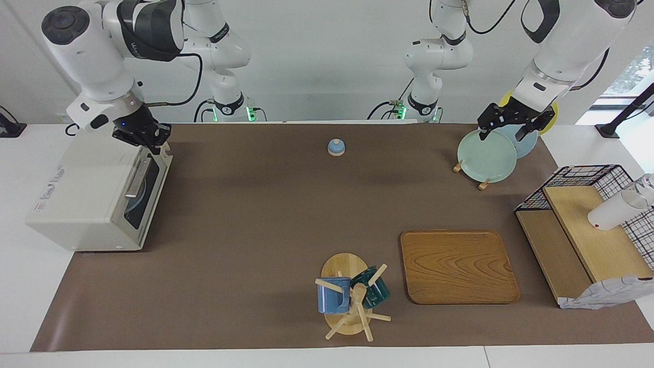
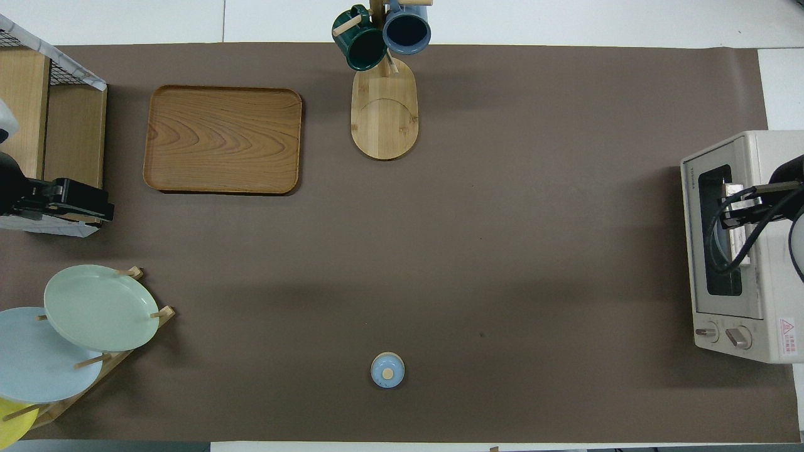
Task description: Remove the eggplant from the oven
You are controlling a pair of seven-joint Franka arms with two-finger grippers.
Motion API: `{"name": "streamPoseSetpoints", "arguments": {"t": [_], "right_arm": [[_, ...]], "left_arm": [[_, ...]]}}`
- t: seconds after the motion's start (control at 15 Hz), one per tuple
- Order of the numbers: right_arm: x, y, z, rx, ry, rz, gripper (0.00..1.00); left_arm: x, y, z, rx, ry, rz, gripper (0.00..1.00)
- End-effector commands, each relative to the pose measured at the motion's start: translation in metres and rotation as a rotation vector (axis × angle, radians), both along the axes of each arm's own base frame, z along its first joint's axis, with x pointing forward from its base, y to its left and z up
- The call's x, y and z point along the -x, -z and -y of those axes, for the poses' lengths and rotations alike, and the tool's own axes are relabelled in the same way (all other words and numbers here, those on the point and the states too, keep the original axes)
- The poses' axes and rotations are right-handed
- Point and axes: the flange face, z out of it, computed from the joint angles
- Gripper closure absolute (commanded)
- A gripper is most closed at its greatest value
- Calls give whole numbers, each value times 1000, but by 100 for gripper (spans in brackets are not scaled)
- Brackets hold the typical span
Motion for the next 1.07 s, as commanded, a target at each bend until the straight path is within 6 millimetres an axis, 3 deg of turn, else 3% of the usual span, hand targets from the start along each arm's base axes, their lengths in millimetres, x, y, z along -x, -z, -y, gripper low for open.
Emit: {"name": "streamPoseSetpoints", "arguments": {"t": [0.0, 0.13, 0.53, 0.87, 1.0], "right_arm": [[8, 4, 4, 14, 1, 11, 100], [7, 5, 4, 18, -4, 20, 100], [23, 36, 3, 22, -15, 29, 100], [16, 50, 15, 94, -46, 28, 100], [18, 63, 31, 94, -23, 27, 100]], "left_arm": [[4, -3, -1, -20, 5, 13, 0], [4, -2, -1, -20, 5, 10, 0], [4, -3, -1, -20, 5, 11, 0], [4, -2, -1, -20, 5, 10, 0], [4, -2, -1, -20, 5, 11, 0]]}}
